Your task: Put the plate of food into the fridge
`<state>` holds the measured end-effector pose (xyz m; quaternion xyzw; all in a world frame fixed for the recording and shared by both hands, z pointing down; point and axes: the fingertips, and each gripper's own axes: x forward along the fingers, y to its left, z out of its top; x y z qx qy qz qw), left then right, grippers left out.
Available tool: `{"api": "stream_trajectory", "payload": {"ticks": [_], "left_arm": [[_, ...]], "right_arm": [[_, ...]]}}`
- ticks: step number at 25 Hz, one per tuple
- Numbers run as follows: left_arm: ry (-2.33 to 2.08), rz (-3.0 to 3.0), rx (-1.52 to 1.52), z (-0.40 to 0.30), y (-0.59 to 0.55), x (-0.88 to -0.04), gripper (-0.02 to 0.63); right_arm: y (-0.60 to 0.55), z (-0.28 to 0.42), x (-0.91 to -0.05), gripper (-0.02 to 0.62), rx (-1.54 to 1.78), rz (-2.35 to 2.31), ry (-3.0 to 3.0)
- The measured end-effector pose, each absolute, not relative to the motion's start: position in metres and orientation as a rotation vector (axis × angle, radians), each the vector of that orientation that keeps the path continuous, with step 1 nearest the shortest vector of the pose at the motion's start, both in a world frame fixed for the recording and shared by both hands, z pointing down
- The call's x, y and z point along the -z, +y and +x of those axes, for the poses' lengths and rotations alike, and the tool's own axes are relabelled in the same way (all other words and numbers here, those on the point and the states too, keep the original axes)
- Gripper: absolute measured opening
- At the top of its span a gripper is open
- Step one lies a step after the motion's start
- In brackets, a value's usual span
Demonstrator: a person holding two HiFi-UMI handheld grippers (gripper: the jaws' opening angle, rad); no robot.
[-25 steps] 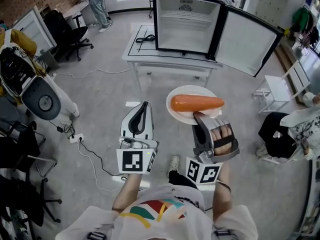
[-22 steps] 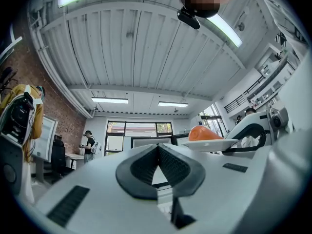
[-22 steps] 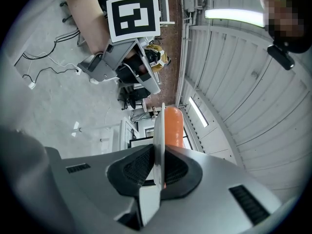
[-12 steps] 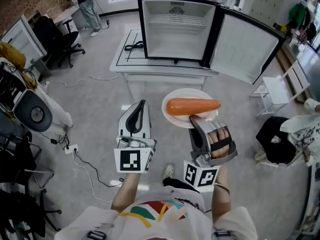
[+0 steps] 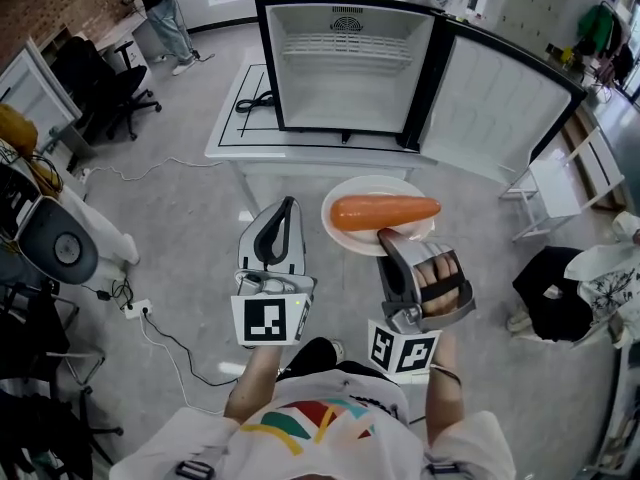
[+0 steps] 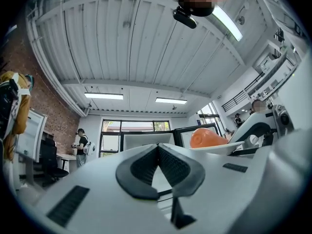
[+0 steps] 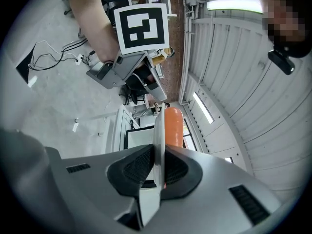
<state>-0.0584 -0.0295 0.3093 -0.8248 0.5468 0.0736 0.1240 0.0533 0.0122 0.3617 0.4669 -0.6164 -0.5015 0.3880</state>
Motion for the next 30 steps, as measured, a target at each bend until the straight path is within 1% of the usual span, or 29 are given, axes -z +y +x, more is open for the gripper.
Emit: {"api": "stream_trajectory", "payload": {"ticks": [7, 15, 30], "left_arm": [[1.612, -2.404, -0.219, -0.065, -0.057, -0.310, 0.006], [1.601, -2.451, -0.230, -0.055, -0.105, -0.316, 0.006], [1.549, -2.488, -0.288, -0.057, -0.214, -0.301, 0.006]], "right_arm": [[-0.019, 0.049, -0.362, 0.031, 1.287, 1.167, -1.573], [-0.062, 0.056, -0.362, 0.031, 1.289, 1.142, -1.553], [-0.166, 0.054, -0.350, 0.031, 1.267, 1.173, -1.507]]}}
